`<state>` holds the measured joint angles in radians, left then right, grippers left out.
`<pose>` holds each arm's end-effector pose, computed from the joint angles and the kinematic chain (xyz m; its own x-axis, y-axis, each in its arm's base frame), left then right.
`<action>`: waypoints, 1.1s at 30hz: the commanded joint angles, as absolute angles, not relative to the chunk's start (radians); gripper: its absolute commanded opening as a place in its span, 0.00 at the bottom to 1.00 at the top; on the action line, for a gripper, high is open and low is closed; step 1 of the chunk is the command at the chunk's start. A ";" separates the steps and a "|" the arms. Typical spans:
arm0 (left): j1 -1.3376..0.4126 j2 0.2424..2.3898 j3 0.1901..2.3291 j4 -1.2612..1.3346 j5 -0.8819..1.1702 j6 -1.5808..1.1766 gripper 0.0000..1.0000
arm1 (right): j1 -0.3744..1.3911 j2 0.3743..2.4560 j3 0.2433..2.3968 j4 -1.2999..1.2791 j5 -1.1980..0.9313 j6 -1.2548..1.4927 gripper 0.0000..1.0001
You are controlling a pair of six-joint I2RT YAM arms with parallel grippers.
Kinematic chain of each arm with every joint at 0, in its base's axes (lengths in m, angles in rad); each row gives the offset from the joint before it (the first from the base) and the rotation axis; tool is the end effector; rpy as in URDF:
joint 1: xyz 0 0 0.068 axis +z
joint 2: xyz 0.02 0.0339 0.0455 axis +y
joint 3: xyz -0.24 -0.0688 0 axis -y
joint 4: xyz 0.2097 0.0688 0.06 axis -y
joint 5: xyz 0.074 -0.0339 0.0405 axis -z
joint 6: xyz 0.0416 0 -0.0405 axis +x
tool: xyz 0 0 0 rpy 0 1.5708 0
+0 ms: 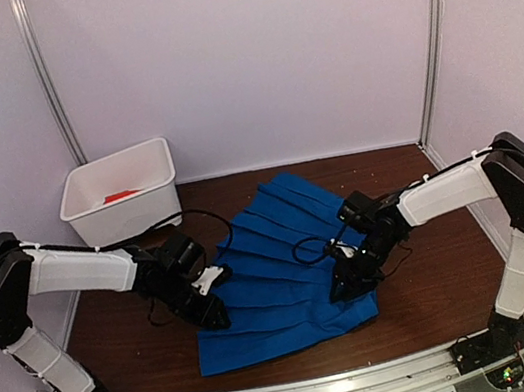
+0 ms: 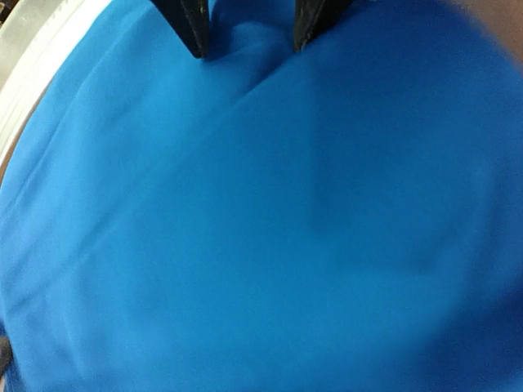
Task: Fold and stack the mixed laundry pile
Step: Move the flattened skirt to the center of the board.
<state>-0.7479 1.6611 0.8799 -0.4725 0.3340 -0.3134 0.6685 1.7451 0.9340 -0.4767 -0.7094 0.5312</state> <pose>0.1873 -0.1923 0.1398 -0.8838 0.4226 -0.2006 0.4678 0.7920 -0.3924 0.2022 0.1942 0.1378 -0.9602 -0.2686 0.0761 -0.1468 0.7177 0.6807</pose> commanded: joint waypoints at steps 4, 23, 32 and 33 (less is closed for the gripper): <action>-0.809 1.496 0.751 -0.570 0.351 -0.359 0.38 | 0.761 1.792 1.032 -0.608 -0.705 0.390 0.37; -0.766 1.750 1.264 -0.645 0.372 -0.237 0.52 | 0.184 1.889 1.492 -0.772 -0.612 0.212 0.54; -0.685 1.790 1.310 -0.603 0.393 -0.273 0.56 | 0.164 2.139 1.745 -0.971 -0.571 0.016 0.61; -0.672 1.797 1.317 -0.594 0.404 -0.279 0.56 | 0.164 2.148 1.745 -0.965 -0.587 0.017 0.61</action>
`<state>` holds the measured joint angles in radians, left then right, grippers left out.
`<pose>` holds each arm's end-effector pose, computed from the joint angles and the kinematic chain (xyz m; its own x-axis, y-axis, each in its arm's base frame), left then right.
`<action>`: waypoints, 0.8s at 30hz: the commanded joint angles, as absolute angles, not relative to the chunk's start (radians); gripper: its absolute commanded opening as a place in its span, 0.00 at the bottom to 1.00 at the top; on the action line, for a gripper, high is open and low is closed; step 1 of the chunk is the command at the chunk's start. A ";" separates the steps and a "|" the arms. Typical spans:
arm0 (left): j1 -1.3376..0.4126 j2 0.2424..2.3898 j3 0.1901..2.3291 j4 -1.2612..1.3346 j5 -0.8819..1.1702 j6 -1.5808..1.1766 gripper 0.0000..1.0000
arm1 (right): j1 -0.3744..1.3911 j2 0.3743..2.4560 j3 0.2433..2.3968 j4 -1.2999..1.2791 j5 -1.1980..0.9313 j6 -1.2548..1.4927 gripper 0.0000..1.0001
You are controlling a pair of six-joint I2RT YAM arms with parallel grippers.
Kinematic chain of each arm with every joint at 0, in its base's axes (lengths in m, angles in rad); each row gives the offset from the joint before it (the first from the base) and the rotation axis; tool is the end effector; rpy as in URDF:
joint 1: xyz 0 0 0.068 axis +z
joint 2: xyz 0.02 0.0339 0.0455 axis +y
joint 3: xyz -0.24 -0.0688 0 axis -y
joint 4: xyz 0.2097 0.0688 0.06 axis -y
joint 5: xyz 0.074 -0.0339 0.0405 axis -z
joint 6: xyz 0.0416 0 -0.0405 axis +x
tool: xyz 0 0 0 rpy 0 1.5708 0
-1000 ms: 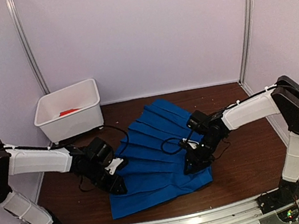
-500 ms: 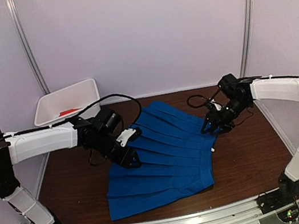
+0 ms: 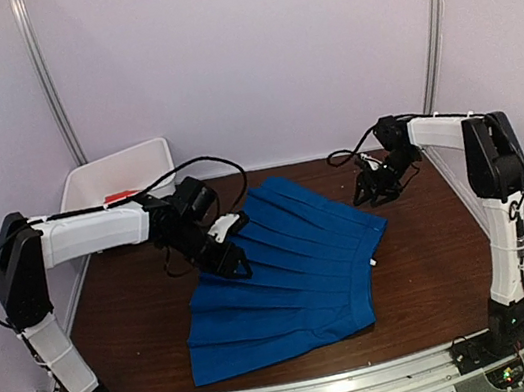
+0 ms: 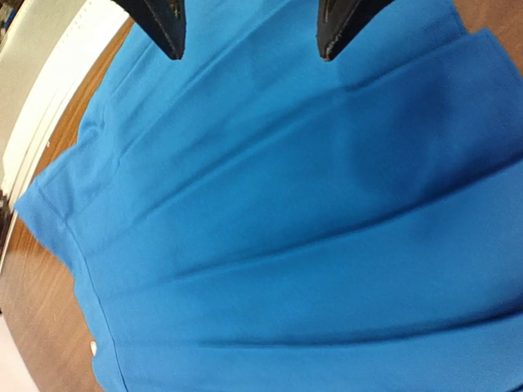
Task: Fold and stack the mixed laundry pile
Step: Move the flattened skirt to the center of the board.
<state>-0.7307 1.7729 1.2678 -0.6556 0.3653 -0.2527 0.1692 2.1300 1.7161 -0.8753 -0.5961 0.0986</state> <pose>0.2326 -0.2284 0.1962 -0.8436 0.4425 -0.3041 0.5355 0.7345 -0.4169 0.3840 0.0893 0.1834 -0.9712 -0.0833 -0.2234 -0.1985 0.8015 0.5640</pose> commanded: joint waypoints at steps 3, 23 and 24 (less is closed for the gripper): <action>-0.657 1.818 1.331 -0.583 0.410 -0.265 0.56 | 0.168 2.186 1.756 -0.970 -0.602 0.014 0.60; -0.857 1.858 1.049 -0.604 0.337 -0.127 0.45 | 0.242 2.204 1.668 -0.965 -0.352 -0.029 0.40; -0.873 1.851 1.033 -0.601 0.348 -0.135 0.44 | 0.253 2.196 1.660 -0.953 -0.372 -0.035 0.31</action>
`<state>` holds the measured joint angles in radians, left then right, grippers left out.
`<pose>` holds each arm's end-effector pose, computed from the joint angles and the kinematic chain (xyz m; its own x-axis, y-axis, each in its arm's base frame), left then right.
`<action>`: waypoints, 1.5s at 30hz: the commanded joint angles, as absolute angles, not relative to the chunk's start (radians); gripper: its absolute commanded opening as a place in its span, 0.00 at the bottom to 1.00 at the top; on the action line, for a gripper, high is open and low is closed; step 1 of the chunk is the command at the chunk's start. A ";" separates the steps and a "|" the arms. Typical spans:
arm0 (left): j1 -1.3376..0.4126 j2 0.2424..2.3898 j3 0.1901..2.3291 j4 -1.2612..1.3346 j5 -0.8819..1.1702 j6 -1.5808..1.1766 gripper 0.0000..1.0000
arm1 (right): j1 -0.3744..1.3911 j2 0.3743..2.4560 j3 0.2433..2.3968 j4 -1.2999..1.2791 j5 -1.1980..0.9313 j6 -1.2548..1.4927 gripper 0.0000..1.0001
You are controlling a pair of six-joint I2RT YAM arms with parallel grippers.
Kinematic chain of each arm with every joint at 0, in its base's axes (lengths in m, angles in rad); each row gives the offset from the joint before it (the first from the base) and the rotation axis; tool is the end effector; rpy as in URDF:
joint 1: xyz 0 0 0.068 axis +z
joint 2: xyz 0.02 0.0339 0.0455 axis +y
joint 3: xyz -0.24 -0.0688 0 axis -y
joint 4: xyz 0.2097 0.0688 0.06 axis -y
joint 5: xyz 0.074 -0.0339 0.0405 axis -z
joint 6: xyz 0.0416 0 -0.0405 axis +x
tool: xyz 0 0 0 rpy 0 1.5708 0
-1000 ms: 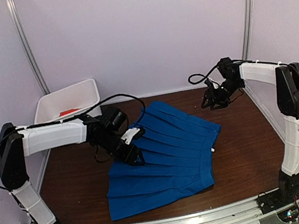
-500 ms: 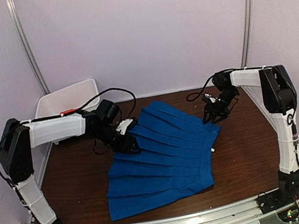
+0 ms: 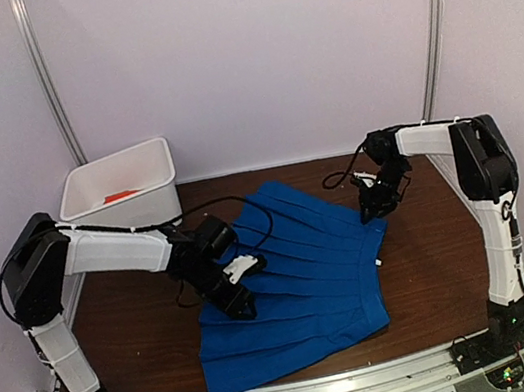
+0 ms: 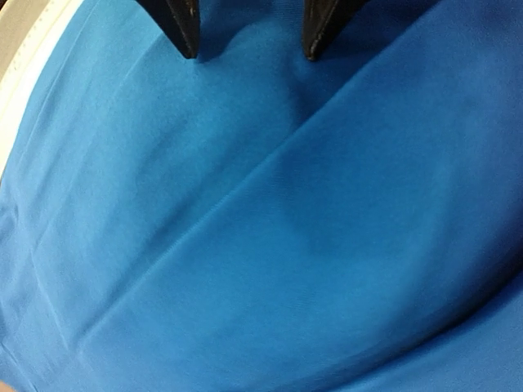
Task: Fold and stack the mixed laundry pile
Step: Move the flattened skirt to the center of the board, then pick up the flattened skirt from the center of the board.
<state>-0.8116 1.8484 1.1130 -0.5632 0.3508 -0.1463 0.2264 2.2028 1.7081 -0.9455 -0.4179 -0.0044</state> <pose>0.2043 -0.2361 0.1392 -0.7645 0.6068 -0.2177 0.6402 0.6751 -0.3667 0.3757 0.1039 0.1493 -0.9650 -0.2264 -0.1320 -0.2609 0.8778 0.4018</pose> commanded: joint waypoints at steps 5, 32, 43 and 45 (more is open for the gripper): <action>-0.973 1.776 0.965 -0.587 0.431 -0.162 0.43 | 0.365 2.152 1.648 -0.927 -0.518 -0.089 0.04; -0.434 1.856 1.443 -0.421 0.315 0.135 0.61 | 0.722 2.008 1.861 -1.013 -0.214 -0.136 0.00; -0.426 1.758 1.255 -0.351 0.350 0.369 0.62 | 0.930 1.854 1.495 -0.961 -0.150 -0.110 0.00; -0.434 1.731 1.207 -0.324 0.361 0.425 0.63 | 0.927 1.829 1.454 -0.939 -0.143 -0.101 0.00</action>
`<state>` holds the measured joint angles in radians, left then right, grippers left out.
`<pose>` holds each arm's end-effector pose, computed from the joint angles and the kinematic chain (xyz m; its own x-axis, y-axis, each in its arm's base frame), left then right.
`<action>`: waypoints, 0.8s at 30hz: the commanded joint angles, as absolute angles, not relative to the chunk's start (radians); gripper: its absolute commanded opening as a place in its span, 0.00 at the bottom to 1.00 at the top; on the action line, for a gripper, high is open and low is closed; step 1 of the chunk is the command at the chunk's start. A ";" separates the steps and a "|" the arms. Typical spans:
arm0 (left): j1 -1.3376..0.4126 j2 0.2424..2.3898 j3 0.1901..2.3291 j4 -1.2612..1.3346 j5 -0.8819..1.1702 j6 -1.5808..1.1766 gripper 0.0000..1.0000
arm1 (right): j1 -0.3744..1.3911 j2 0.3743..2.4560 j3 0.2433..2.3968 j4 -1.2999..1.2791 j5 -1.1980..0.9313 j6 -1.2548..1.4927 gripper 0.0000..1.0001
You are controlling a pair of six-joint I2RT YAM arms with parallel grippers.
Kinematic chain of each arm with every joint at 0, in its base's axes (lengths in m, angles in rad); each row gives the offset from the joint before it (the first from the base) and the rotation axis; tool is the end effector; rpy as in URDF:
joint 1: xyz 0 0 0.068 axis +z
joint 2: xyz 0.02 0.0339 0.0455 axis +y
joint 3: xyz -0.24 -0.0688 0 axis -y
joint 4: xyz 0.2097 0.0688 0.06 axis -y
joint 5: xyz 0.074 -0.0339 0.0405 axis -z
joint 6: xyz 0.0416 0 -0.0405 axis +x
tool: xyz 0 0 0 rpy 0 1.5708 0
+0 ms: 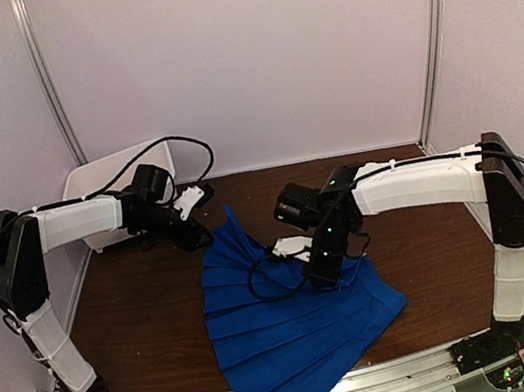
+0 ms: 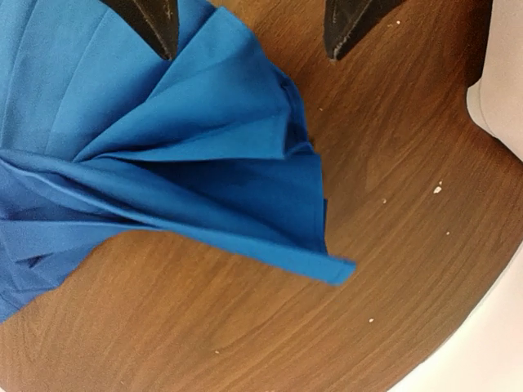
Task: Fold and stack the mixed laundry pile
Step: Pick up the flattened skirt from the center of the board.
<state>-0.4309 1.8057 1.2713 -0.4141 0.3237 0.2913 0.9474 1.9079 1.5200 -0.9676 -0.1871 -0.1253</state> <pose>0.3152 -0.1595 0.1996 -0.5451 0.5502 -0.6326 0.7527 0.6535 -0.0802 0.1926 0.2812 0.2040 -0.4633 -0.8546 -0.2347 -0.8858 0.4380 0.1536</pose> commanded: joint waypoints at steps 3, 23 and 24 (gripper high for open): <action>-0.467 1.663 1.105 -0.236 0.336 0.538 0.68 | 0.911 1.820 1.439 -0.913 -0.146 -0.090 0.00; -0.595 1.873 1.303 -0.192 0.262 0.765 0.68 | 0.886 1.788 1.440 -0.902 -0.114 -0.087 0.00; -0.597 1.890 1.320 -0.207 0.266 0.776 0.68 | 0.885 1.784 1.438 -0.901 -0.111 -0.087 0.00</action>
